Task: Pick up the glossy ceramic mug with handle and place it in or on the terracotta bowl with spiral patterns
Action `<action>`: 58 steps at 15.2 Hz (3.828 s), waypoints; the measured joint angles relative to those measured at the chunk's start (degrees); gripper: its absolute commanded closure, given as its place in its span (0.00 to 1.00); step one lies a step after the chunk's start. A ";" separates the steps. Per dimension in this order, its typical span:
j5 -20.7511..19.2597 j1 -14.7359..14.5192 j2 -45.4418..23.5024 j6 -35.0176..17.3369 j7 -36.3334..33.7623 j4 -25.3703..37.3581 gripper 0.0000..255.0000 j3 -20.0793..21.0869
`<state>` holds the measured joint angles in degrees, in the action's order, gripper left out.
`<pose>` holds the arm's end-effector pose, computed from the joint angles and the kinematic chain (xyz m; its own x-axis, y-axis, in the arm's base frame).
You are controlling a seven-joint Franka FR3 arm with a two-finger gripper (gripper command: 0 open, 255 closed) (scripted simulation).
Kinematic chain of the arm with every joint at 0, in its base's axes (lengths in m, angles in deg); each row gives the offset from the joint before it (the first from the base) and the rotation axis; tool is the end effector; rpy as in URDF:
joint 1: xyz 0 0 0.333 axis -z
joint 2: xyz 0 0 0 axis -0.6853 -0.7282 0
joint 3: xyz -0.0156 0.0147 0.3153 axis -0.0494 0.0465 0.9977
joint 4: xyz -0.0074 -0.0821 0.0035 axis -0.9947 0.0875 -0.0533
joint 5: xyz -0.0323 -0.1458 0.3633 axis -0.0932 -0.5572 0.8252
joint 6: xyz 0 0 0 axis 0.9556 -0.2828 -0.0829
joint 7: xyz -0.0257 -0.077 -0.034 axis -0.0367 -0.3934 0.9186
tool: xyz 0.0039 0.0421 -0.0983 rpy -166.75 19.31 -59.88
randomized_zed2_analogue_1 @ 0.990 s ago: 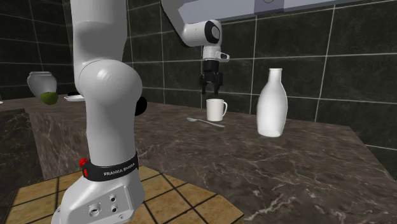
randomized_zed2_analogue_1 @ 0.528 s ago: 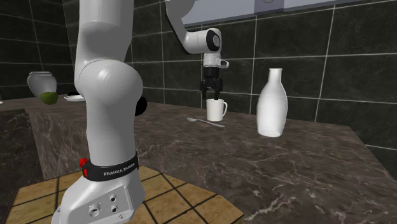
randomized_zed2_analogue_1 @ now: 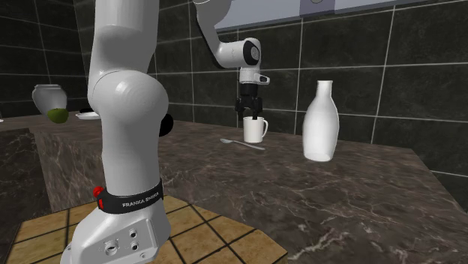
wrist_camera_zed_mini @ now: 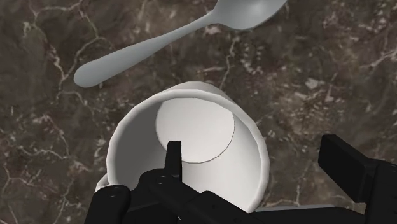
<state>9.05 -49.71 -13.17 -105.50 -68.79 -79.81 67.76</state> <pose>0.5230 0.2070 0.3580 0.9917 0.0185 -0.1274 0.0291 -0.9962 0.0818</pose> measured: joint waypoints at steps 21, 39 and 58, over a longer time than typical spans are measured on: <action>0.98 0.14 2.70 5.59 0.78 3.05 1.00 0.15; 2.11 0.31 6.00 18.78 2.00 13.10 1.00 0.19; 6.13 -7.18 11.38 24.51 -12.17 13.62 1.00 7.78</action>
<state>15.19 -56.89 -1.79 -80.99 -80.95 -66.20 75.54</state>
